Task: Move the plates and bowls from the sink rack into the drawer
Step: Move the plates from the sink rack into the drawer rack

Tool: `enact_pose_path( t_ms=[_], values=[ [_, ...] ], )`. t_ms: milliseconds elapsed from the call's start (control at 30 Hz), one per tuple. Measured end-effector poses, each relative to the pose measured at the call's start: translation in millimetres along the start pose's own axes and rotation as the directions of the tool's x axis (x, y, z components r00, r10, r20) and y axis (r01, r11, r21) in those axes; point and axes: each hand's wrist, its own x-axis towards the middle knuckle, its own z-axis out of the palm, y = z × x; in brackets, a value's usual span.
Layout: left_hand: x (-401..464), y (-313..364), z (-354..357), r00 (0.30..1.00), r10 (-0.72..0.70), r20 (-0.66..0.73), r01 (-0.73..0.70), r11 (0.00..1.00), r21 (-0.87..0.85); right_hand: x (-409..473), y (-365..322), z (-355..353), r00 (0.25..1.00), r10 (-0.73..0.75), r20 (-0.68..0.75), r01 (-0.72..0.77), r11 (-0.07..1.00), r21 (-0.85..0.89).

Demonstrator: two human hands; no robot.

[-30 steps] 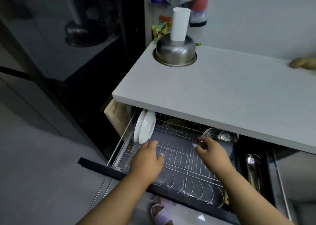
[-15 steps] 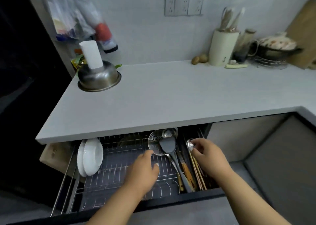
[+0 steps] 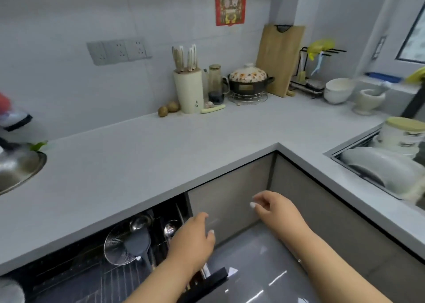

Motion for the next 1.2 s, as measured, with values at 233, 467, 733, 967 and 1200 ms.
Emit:
enact_pose_path(
  t_ms=[233,467,733,967,1200],
  values=[
    [67,118,56,0.986,0.147,0.073,-0.147,0.989,0.002,23,89,-94,0.985,0.119,-0.126,-0.114,0.992,0.046],
    [108,208,106,0.941,0.300,0.157,-0.309,0.951,0.034,16,169,-148,0.930,0.285,-0.231,-0.271,0.958,0.090],
    [157,278,146,0.880,0.454,0.135,-0.462,0.886,0.031,11,229,-191,0.831,0.449,-0.329,-0.417,0.894,0.167],
    [212,332,173,0.779,0.594,0.200,-0.616,0.785,0.065,52,274,-232,0.722,0.537,-0.436,-0.466,0.844,0.267],
    [270,392,195,0.607,0.747,0.271,-0.793,0.593,0.140,125,315,-277,0.711,0.512,-0.482,-0.478,0.855,0.204]
  ],
)
